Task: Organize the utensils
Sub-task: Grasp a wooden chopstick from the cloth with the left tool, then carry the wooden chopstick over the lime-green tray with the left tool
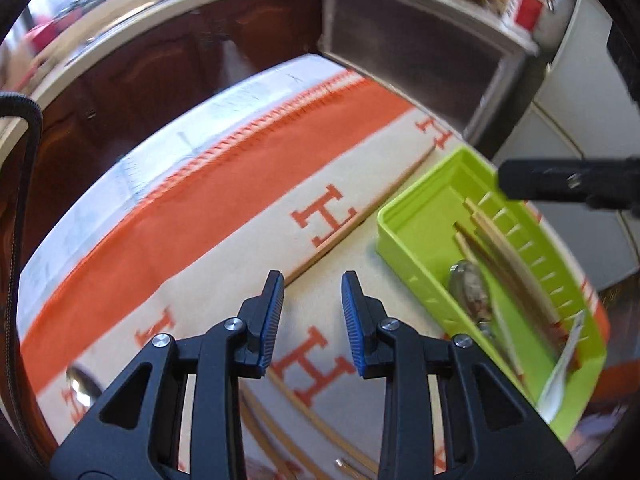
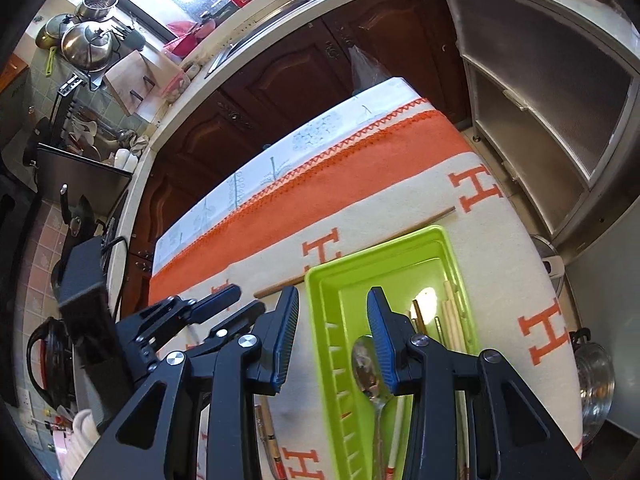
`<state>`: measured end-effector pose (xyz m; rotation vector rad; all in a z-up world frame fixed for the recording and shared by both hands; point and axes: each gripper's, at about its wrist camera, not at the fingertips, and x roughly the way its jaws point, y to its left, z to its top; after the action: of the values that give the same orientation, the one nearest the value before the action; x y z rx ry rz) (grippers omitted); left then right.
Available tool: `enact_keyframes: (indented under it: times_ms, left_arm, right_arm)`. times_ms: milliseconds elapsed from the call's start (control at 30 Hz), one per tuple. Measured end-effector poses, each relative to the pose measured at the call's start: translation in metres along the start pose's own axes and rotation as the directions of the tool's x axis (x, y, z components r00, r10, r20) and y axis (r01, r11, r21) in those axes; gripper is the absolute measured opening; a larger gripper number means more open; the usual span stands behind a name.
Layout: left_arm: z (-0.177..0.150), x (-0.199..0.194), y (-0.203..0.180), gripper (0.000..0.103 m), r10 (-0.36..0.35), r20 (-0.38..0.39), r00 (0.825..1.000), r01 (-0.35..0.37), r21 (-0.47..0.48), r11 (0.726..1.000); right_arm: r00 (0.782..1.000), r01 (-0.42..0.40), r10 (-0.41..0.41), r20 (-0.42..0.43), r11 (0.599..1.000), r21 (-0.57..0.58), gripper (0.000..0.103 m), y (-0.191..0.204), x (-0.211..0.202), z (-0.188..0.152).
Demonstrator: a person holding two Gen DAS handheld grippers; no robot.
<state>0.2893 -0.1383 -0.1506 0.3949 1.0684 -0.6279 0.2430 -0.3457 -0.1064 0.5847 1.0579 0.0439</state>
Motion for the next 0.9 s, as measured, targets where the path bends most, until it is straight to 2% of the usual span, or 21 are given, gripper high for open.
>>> enact_keyframes:
  times_ms: [267, 400, 533, 600, 700, 800, 900]
  left_arm:
    - [0.012, 0.046, 0.007, 0.026, -0.02, -0.066, 0.998, 0.026, 0.09, 0.996]
    - [0.017, 0.052, 0.007, 0.025, -0.051, -0.06, 0.997, 0.059, 0.123, 0.991]
    - [0.018, 0.055, -0.001, 0.007, -0.071, -0.059, 0.996, 0.079, 0.159, 0.984]
    - [0.016, 0.055, -0.008, 0.005, -0.056, -0.056, 0.997, 0.065, 0.176, 0.982]
    - [0.012, 0.05, -0.007, 0.005, -0.051, -0.06, 0.997, 0.058, 0.116, 0.992]
    - [0.006, 0.041, 0.003, 0.004, -0.042, -0.062, 0.997, 0.041, -0.02, 0.999]
    - [-0.001, 0.023, 0.01, 0.004, -0.027, -0.039, 0.999, 0.022, -0.123, 0.992]
  right_arm:
    - [1.0, 0.006, -0.006, -0.005, 0.999, 0.033, 0.036, -0.03, 0.008, -0.008]
    - [1.0, 0.0, 0.001, -0.01, 0.999, 0.048, 0.036, -0.042, 0.009, -0.013]
    - [1.0, 0.004, -0.004, -0.005, 0.998, 0.056, 0.036, -0.052, 0.008, -0.019]
    - [1.0, -0.002, 0.002, -0.004, 0.998, 0.069, 0.035, -0.053, 0.008, -0.022]
    - [1.0, -0.009, 0.008, 0.007, 0.997, 0.082, 0.035, -0.058, 0.005, -0.026]
    - [1.0, -0.02, 0.018, 0.02, 0.995, 0.095, 0.034, -0.062, 0.0, -0.03]
    - [0.999, -0.023, 0.02, 0.032, 0.995, 0.096, 0.034, -0.066, -0.007, -0.037]
